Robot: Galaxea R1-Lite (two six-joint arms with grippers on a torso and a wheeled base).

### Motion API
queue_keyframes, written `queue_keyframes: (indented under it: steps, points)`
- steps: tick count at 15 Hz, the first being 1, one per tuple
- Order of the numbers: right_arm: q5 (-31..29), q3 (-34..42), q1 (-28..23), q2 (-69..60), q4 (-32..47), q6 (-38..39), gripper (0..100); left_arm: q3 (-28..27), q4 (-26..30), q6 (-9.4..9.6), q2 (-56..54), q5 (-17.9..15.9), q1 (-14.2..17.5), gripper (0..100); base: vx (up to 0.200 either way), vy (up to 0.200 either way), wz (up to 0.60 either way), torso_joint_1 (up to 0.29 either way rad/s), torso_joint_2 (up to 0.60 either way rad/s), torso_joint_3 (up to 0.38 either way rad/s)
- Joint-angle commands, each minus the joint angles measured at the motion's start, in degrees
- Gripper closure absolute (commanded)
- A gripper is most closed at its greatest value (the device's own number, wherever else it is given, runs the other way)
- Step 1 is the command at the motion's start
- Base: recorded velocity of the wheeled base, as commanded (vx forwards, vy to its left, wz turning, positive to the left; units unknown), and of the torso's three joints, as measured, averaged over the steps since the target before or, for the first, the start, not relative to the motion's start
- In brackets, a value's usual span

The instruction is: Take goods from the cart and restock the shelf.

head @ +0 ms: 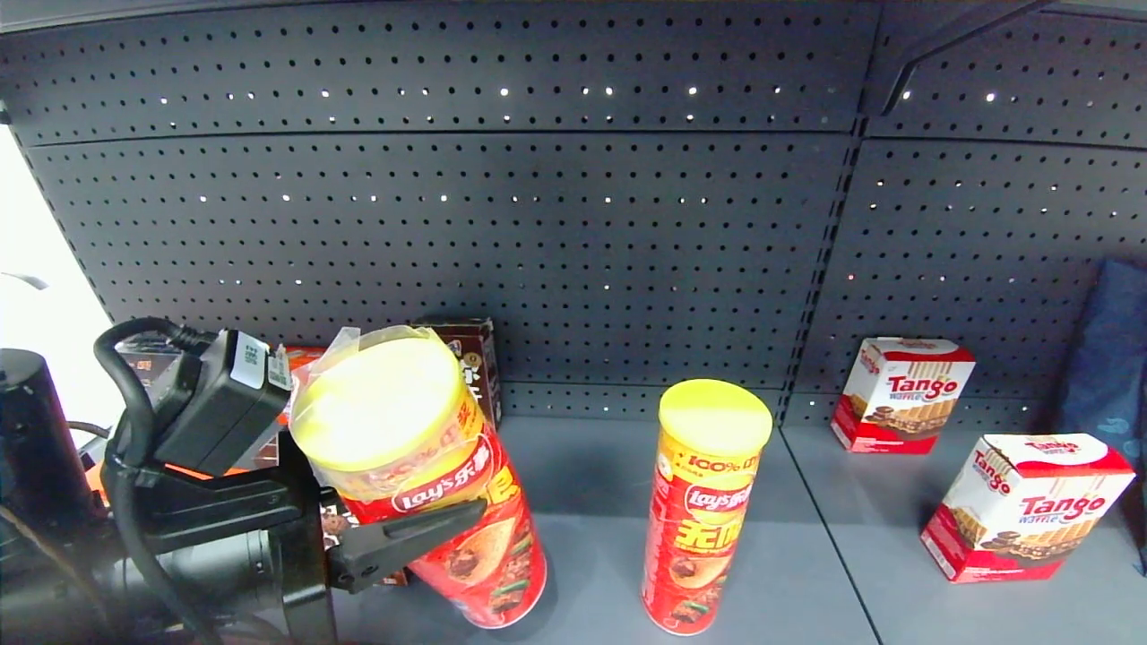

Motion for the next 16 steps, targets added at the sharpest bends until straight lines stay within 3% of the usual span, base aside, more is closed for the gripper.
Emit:
queue_keyframes:
  steps: [1, 4, 7, 12, 16]
  points:
    - [0.0, 0.0, 0.0, 0.1, 0.0, 0.1, 0, -0.6, 0.2, -0.01, 0.0, 0.4, 0.1, 100, 0.000, 0.000, 0.00, 0.000, 0.00, 0.000]
    - [0.1, 0.0, 0.0, 0.1, 0.0, 0.1, 0, -2.6, 0.3, -0.01, 0.8, 3.4, 1.4, 100, 0.000, 0.000, 0.00, 0.000, 0.00, 0.000]
    - [0.0, 0.0, 0.0, 0.1, 0.0, 0.1, 0, -5.4, 0.1, -0.01, 0.7, 3.4, 4.4, 100, 0.000, 0.000, 0.00, 0.000, 0.00, 0.000]
    - [0.1, 0.0, 0.0, 0.1, 0.0, 0.1, 0, -5.6, 0.6, -0.62, 1.2, 3.9, 4.6, 100, 0.000, 0.000, 0.00, 0.000, 0.00, 0.000]
    - [0.1, 0.0, 0.0, 0.1, 0.0, 0.1, 0, -8.6, 1.1, -0.88, 2.2, 7.0, 4.2, 100, 0.000, 0.000, 0.00, 0.000, 0.00, 0.000]
